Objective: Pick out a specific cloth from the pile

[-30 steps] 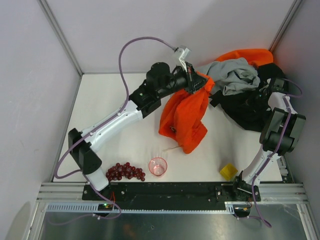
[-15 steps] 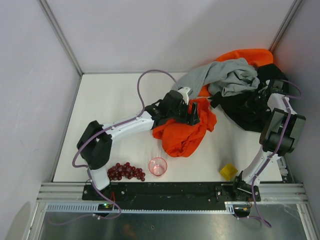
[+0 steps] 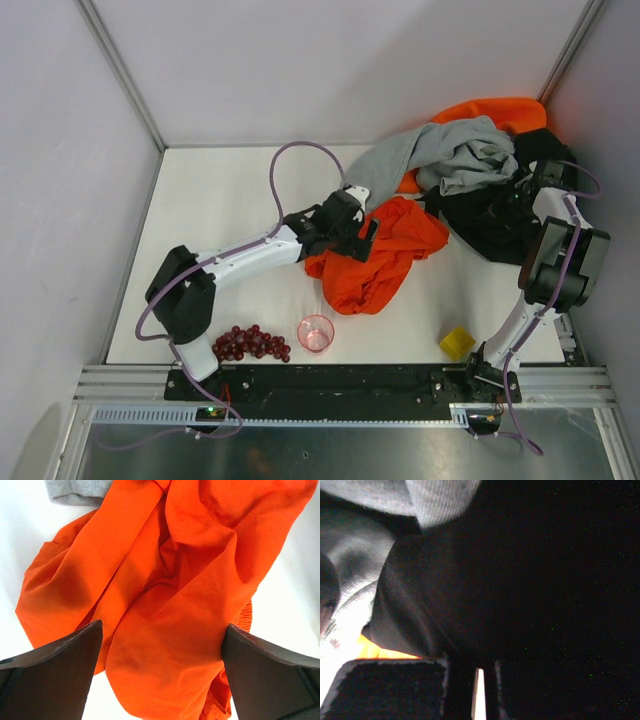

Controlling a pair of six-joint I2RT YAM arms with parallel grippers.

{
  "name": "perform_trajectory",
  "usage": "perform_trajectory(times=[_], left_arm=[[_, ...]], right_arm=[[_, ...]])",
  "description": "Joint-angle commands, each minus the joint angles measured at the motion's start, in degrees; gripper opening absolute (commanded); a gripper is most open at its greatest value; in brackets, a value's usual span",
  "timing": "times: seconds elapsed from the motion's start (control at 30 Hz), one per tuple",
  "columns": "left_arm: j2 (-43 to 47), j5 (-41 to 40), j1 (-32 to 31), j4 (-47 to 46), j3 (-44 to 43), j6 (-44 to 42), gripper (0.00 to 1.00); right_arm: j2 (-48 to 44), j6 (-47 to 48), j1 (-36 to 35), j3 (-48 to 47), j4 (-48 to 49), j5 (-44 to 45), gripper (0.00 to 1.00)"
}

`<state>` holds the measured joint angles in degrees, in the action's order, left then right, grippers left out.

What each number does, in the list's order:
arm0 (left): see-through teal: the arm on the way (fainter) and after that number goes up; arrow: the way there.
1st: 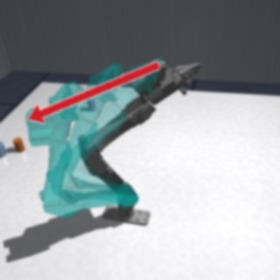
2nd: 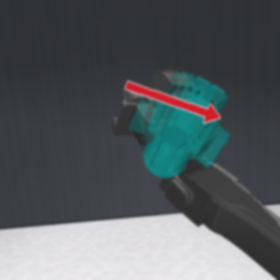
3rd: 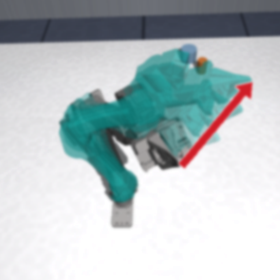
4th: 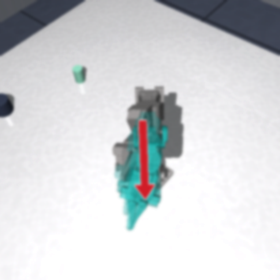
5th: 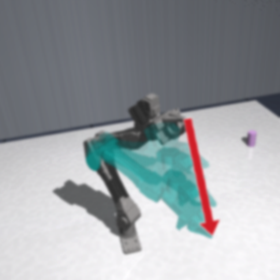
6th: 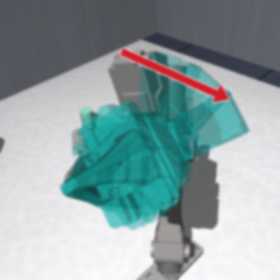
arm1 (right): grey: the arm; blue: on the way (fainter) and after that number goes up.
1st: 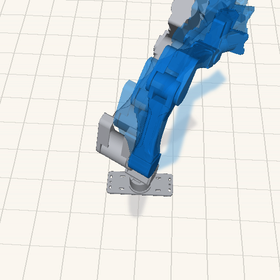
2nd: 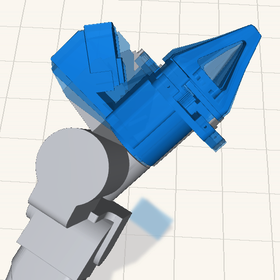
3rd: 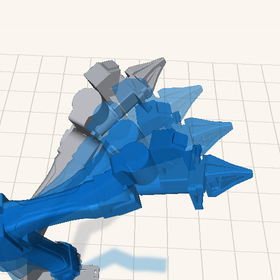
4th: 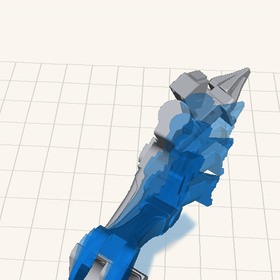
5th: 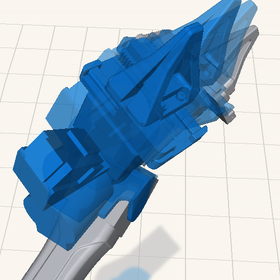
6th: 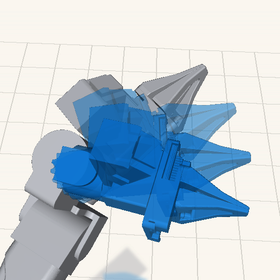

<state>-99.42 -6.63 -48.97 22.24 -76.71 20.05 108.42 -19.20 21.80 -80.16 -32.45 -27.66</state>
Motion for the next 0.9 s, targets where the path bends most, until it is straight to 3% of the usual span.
perform_trajectory(times=[0.0, 0.4, 0.63, 0.67, 0.7, 0.8, 0.87], left_arm=[[1.91, -2.03, -0.32, 2.83, 0.12, -4.21, 1.00], [-9.99, 3.59, -1.50, 3.30, -4.11, -6.14, 1.00], [-17.09, 5.14, -2.11, 3.21, -6.74, -7.62, 0.96], [-17.59, 5.36, -2.10, 3.19, -6.99, -7.68, 0.93], [-18.02, 5.47, -2.10, 3.17, -7.19, -7.67, 0.87], [-18.77, 5.82, -2.11, 3.09, -7.56, -7.54, 0.62], [-18.96, 6.06, -2.12, 2.90, -7.64, -7.39, 0.43]], right_arm=[[-1.56, 0.57, -0.48, 1.10, -1.82, 1.54, 0.00], [-3.11, 1.12, -2.22, 1.96, -2.66, 2.78, 0.00], [-3.99, 1.41, -2.29, 2.03, -3.08, 1.80, 0.07], [-4.26, 1.47, -2.29, 2.03, -3.16, 1.55, 0.09], [-4.49, 1.59, -2.29, 2.03, -3.24, 1.24, 0.18], [-5.78, 1.76, -2.33, 2.11, -3.51, 0.89, 0.43], [-6.96, 1.68, -2.41, 2.33, -3.53, 0.86, 0.54]])
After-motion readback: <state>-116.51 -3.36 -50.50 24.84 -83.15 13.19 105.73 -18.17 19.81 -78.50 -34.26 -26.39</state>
